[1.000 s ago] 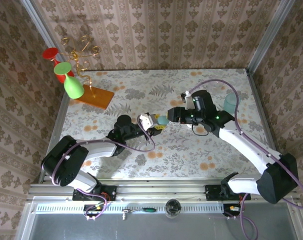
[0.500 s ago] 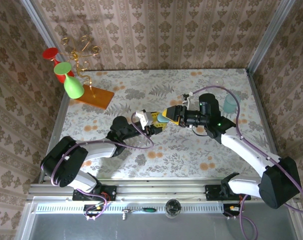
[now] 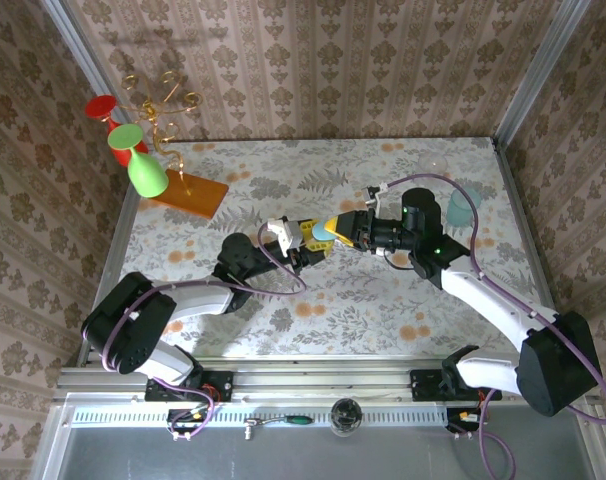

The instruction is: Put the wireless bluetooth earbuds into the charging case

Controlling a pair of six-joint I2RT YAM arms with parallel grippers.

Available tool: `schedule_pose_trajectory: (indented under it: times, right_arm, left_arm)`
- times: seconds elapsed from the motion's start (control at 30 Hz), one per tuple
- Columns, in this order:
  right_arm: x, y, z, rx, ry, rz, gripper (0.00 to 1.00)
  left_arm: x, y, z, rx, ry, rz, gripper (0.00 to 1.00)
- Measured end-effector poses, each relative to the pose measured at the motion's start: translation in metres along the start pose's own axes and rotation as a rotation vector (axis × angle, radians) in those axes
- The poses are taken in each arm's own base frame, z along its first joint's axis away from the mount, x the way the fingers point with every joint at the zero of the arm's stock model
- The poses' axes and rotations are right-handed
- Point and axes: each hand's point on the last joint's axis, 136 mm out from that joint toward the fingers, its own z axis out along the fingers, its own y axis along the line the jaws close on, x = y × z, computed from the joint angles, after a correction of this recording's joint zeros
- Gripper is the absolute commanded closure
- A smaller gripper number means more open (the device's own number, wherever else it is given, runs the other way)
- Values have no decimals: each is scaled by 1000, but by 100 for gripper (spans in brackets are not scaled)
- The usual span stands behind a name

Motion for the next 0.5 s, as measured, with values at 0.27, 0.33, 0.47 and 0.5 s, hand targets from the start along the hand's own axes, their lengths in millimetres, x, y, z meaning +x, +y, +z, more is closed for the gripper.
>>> schedule_pose_trajectory:
  times: [0.27, 0.33, 0.47, 0.5]
  right_arm:
    - [-12, -15, -8, 29, -51, 13, 89]
    - [-17, -27, -15, 55, -80, 27, 89]
    - [-26, -65, -35, 144, -153, 67, 89]
    - [-26, -75, -39, 171, -166, 80, 89]
  left_arm:
    - [8, 9, -8, -33, 46, 3, 16]
    - [7, 12, -14, -48, 58, 12, 12]
    - [7, 15, -25, -65, 110, 50, 6]
    - [8, 13, -26, -64, 127, 58, 5]
